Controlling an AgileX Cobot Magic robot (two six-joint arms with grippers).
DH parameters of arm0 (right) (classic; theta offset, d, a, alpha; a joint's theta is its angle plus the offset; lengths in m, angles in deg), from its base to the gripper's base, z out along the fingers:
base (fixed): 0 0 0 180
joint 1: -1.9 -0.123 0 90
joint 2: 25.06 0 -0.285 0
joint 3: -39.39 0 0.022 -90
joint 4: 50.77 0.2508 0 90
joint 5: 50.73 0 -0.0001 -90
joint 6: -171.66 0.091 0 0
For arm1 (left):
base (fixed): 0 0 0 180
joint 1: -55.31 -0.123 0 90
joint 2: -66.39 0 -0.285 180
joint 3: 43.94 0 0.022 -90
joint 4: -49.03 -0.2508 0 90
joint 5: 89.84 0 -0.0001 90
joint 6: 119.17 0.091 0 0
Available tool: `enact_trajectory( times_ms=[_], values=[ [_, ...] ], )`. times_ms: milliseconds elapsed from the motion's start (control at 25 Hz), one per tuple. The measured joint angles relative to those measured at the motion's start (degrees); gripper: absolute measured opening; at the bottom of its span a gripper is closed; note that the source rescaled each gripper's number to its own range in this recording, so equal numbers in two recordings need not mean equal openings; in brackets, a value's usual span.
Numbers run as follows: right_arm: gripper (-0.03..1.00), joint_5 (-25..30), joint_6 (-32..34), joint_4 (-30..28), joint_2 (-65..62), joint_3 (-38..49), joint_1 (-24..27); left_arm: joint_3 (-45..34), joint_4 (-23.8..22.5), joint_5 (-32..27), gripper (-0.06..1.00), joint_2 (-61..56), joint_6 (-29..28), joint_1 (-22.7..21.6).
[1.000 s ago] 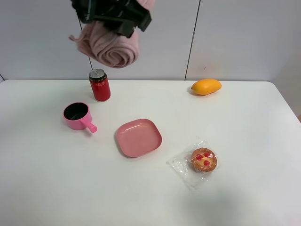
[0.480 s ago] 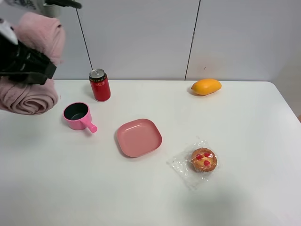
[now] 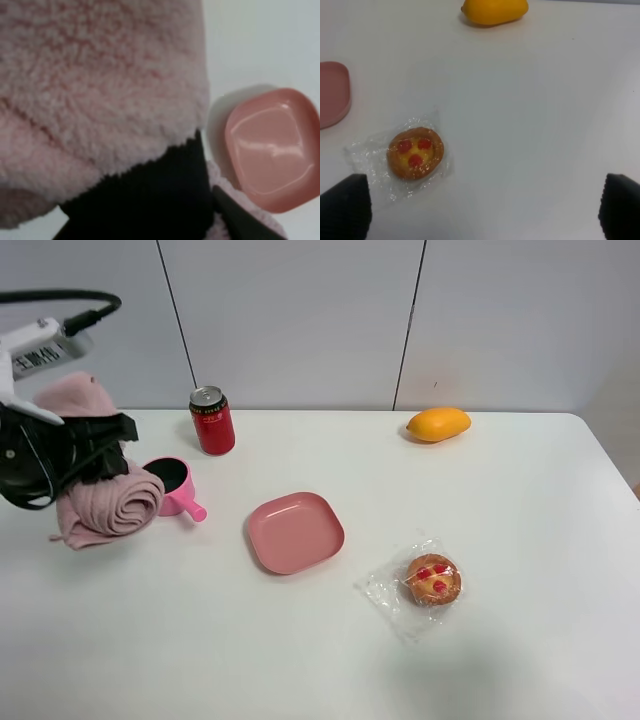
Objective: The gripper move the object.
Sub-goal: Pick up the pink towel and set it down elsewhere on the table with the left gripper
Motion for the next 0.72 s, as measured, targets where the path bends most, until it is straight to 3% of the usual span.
enact_trajectory(
  times_ms=[120, 240, 480, 600, 720],
  values=[
    [1.00, 0.00, 0.00, 0.00, 0.00, 0.00, 0.00, -5.91, 0.98, 6.32, 0.01, -0.02, -0.85, 0.00],
    [1.00, 0.00, 0.00, 0.00, 0.00, 0.00, 0.00, -10.03, 5.16, 9.49, 0.01, -0.06, -6.52, 0.00],
    [1.00, 0.00, 0.00, 0.00, 0.00, 0.00, 0.00, -14.90, 5.16, 16.95, 0.01, -0.06, -32.89, 0.00],
    [1.00, 0.00, 0.00, 0.00, 0.00, 0.00, 0.00, -15.58, 3.58, 18.64, 0.01, 1.55, -42.33, 0.00],
    [1.00, 0.00, 0.00, 0.00, 0.00, 0.00, 0.00, -15.76, 3.32, 21.11, 0.01, 4.74, -47.98, 0.00]
  ],
)
